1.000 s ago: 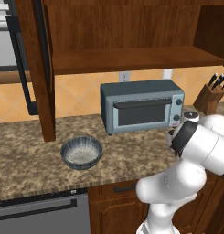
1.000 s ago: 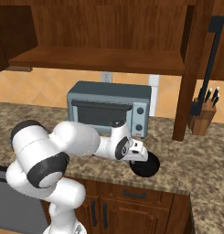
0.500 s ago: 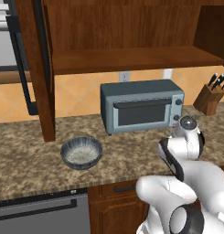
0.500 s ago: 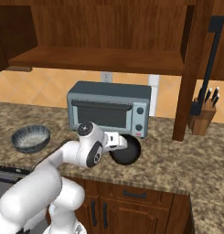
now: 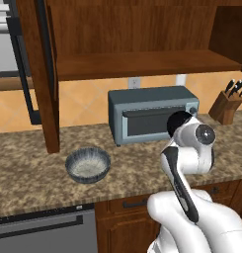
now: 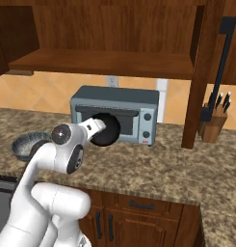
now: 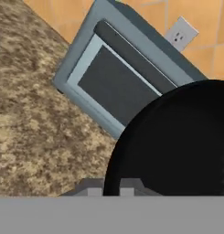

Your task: Pick up the bowls on the counter and stack them on top of one another in the open cabinet. Place the smaller bowl on top of the larger bowl.

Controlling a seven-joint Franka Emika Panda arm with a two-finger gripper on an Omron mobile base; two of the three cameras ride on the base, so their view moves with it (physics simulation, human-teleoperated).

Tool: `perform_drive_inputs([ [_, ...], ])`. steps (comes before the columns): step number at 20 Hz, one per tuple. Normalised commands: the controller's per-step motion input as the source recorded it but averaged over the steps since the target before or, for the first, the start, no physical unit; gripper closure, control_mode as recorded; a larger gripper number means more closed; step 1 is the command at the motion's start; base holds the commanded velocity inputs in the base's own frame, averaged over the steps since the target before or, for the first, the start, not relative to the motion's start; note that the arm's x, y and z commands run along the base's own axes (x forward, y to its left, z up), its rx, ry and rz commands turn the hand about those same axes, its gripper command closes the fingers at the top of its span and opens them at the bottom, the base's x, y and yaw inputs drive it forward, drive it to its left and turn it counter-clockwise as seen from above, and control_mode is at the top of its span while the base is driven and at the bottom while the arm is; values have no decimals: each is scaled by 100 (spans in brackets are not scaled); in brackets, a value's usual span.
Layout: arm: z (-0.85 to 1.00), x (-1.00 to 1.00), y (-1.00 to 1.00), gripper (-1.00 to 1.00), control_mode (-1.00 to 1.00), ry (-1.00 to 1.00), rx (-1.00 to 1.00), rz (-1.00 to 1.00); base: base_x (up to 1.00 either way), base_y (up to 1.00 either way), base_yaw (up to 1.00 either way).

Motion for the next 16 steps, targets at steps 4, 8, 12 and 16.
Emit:
perform_drive_inputs([
  [4,78,-18,100,100,-100,0,-21,56,0,0,0],
  [8,63,-22,100,100,-100,6,-27,51,0,0,0],
  [12,29,-14,100,100,-100,25,-36,43,0,0,0],
  [16,-10,-7,89,100,-100,24,-34,28,0,0,0],
])
